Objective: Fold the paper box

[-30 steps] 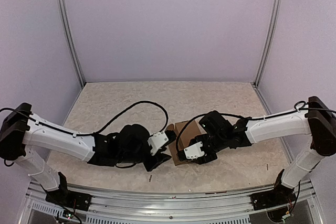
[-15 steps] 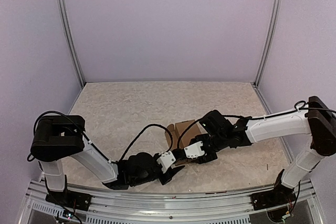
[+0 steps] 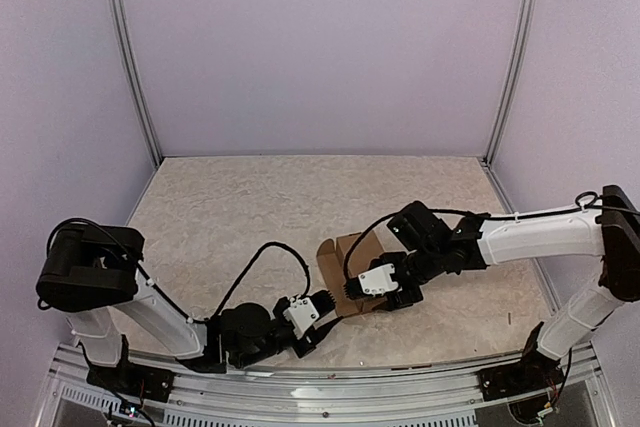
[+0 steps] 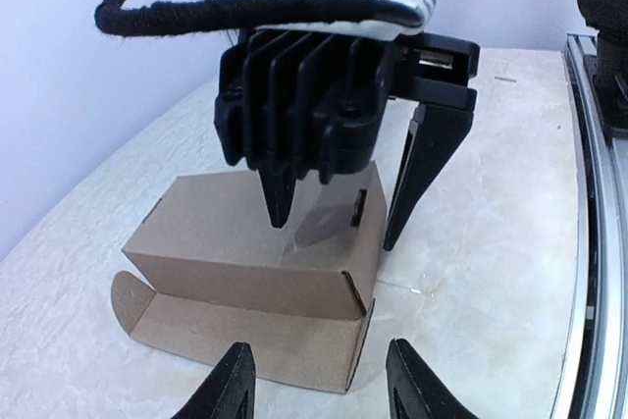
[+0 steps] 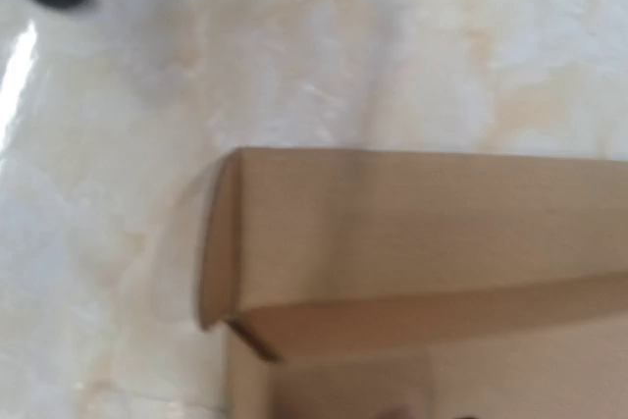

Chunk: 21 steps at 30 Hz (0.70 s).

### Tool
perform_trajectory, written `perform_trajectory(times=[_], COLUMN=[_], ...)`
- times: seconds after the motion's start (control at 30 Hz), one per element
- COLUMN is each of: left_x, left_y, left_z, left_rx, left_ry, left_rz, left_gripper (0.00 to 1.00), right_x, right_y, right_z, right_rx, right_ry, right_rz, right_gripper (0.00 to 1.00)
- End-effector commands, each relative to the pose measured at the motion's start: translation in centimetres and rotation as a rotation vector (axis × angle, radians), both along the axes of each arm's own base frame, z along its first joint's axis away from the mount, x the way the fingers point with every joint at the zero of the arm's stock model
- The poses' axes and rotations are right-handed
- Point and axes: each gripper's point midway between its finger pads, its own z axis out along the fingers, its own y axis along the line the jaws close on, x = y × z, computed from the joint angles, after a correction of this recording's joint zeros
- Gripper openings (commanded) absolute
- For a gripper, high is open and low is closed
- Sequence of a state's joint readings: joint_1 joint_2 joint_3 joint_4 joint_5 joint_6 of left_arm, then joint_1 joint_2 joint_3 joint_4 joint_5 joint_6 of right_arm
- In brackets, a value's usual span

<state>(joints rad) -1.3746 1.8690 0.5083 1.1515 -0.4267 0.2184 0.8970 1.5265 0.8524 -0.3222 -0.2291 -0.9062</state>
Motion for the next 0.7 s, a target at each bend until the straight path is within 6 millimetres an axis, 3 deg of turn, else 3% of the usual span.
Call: perform_trajectory(times=[0.0,0.2,0.43,0.67], left_x=[-0.2,-0.1,0.8,1.3], left_y=[-0.4,-2.9,-3.6,-3.7], left_z=[0.3,-2.0,-3.6,-4.9], left_rx=[0.042,0.106,0.122,0.163], left_ry=[-0.003,0.026,0.072,0.102], left_rz=[-0.019,-0.079,-0.083,-0.086], left_gripper=[0.45,0.42,0.42,0.34], right_x=[0.3,2.2,5.3,7.5], right_y=[-0.4,-1.7,-3.1,-3.9], right_z=[3.1,4.6,3.3,2.1], right_rx=[0.061,0.156,0.164,0.153], right_ry=[0.078,0.170,0.206,0.209], right_rz=[-0.043,-0.142,-0.304,-0.417], right_gripper=[0.60,0.60,0.61,0.62])
